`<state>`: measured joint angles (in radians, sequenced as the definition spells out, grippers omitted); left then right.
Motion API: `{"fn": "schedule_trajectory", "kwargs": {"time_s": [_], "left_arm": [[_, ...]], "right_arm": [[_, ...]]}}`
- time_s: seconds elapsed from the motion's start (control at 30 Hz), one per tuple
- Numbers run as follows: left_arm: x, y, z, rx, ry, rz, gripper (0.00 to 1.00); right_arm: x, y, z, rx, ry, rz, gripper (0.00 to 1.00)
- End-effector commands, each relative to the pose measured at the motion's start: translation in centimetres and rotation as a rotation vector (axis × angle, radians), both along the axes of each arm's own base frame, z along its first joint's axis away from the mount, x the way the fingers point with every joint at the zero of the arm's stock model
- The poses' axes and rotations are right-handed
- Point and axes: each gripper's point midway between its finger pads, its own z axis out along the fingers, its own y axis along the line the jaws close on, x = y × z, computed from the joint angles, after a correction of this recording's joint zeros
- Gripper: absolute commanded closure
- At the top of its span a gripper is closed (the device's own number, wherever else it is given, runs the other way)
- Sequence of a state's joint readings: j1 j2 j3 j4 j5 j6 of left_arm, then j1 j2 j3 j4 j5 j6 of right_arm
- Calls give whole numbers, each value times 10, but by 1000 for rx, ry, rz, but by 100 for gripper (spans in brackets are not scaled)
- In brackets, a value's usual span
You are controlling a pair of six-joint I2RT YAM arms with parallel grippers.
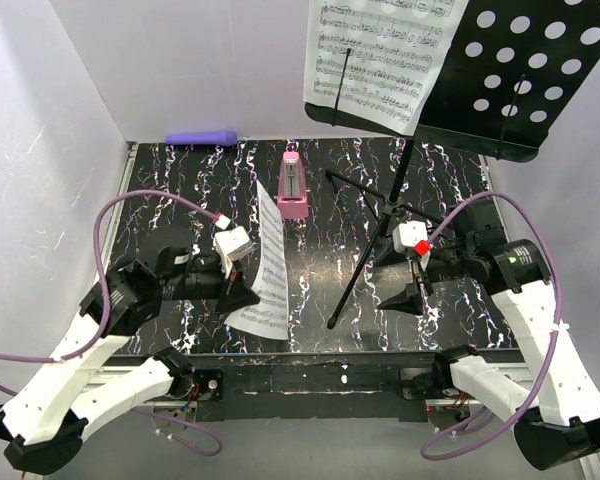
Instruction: Set up the instrument practice props
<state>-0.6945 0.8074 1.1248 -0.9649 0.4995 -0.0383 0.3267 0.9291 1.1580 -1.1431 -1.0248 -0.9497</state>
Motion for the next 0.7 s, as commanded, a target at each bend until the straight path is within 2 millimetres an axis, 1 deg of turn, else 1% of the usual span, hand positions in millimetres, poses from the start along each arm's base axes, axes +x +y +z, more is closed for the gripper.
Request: {"fn": "schedule_trajectory", "kwargs": {"time_s": [0.0, 0.07, 0.17, 0.23, 0.37, 0.47, 0.53, 0.67], "left_arm": [[-17, -10, 15, -73, -134, -164, 100], [-24, -14, 16, -80, -133, -214, 100], [-33, -21, 11, -65, -120, -270, 100], [-38, -26, 7, -48, -116, -300, 100], [-46, -32, 0, -6, -125, -349, 100], [-50, -35, 1, 12, -141, -378, 100], [-51, -36, 2, 15, -154, -397, 100], [-54, -38, 4, 11, -164, -421, 100]], "right_arm": [[9, 9, 25, 92, 35, -41, 5], [13, 15, 31, 116, 73, -24, 6], [14, 20, 35, 134, 141, 14, 9], [17, 22, 37, 133, 140, 29, 9], [25, 23, 33, 114, 113, 20, 9], [30, 22, 28, 96, 75, 17, 9], [33, 23, 29, 101, 65, 23, 8], [38, 29, 40, 128, 85, 59, 9]]}}
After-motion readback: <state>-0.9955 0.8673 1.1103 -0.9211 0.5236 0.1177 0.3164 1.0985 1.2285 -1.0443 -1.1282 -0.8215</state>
